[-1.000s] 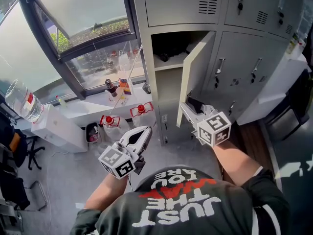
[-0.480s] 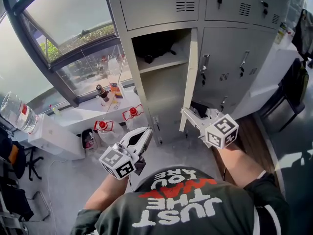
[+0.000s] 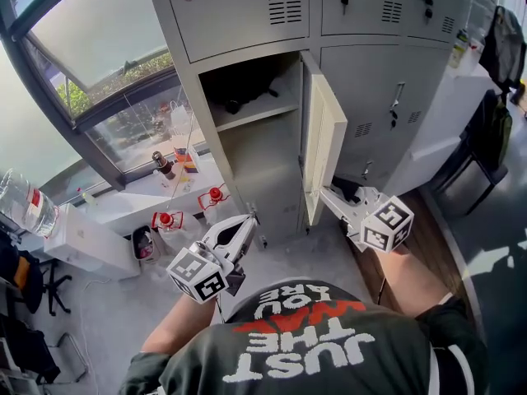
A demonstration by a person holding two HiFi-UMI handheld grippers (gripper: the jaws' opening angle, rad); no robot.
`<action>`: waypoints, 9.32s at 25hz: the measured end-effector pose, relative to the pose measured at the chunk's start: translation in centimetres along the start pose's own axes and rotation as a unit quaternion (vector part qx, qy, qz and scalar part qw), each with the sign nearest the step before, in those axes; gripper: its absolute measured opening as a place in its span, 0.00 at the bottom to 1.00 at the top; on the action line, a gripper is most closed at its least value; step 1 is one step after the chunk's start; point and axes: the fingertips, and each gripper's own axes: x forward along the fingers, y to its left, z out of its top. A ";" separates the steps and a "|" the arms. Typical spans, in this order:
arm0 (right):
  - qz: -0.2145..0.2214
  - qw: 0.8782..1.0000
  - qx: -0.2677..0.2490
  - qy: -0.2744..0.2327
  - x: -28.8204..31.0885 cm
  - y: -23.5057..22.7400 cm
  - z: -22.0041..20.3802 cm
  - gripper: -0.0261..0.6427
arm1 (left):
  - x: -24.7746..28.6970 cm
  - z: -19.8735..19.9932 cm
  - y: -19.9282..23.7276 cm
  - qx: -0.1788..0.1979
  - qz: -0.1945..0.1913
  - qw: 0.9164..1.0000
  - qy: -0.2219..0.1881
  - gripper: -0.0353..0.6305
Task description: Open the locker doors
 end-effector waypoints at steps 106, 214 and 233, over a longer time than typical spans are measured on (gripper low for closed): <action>0.197 0.966 -0.017 0.167 -0.5 -19.8 -32.9 0.11 | 20.6 -27.7 -9.0 -0.072 0.331 0.940 0.049 0.05; 0.183 0.964 -0.078 0.178 -8.9 -20.4 -46.2 0.23 | 29.7 -44.0 -7.6 -0.080 0.268 0.938 0.204 0.05; 0.119 0.970 0.000 0.212 -15.6 -24.6 -47.0 0.21 | 31.3 -43.5 -8.5 -0.075 0.250 0.942 0.211 0.05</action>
